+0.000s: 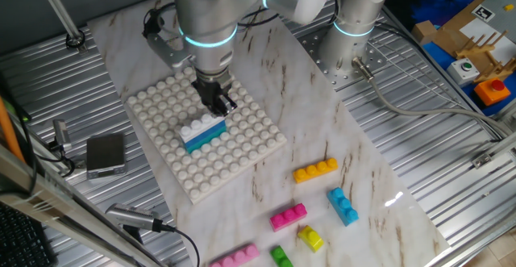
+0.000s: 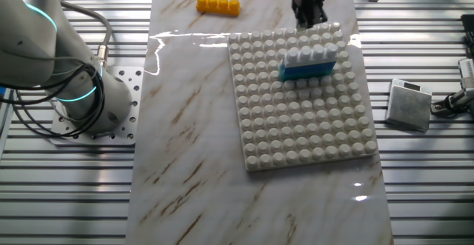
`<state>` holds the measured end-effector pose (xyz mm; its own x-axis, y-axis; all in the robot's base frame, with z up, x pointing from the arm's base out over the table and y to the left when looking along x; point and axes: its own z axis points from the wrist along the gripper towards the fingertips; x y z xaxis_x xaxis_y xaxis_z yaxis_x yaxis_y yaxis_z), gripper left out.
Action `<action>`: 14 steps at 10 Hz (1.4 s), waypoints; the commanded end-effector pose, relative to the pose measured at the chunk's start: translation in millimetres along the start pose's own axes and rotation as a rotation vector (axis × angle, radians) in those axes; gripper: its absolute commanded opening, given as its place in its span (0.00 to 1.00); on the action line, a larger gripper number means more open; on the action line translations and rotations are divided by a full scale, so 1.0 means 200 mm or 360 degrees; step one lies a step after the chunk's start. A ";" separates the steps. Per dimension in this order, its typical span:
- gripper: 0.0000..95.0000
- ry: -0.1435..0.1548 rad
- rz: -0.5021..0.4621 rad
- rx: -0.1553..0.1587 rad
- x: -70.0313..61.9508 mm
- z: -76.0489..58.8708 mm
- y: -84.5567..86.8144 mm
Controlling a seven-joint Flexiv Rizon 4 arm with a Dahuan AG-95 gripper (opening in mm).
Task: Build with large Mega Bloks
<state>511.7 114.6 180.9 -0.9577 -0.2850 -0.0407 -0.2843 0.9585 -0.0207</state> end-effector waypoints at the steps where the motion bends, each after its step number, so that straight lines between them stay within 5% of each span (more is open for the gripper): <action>1: 0.00 -0.0002 -0.0048 0.0007 0.03 -0.02 0.00; 11: 0.00 0.0017 -0.0095 -0.0060 0.02 -0.01 0.01; 14: 0.00 0.0010 -0.0006 -0.0063 -0.11 0.02 0.26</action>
<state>516.8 168.9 175.6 -0.9557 -0.2923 -0.0355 -0.2930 0.9559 0.0190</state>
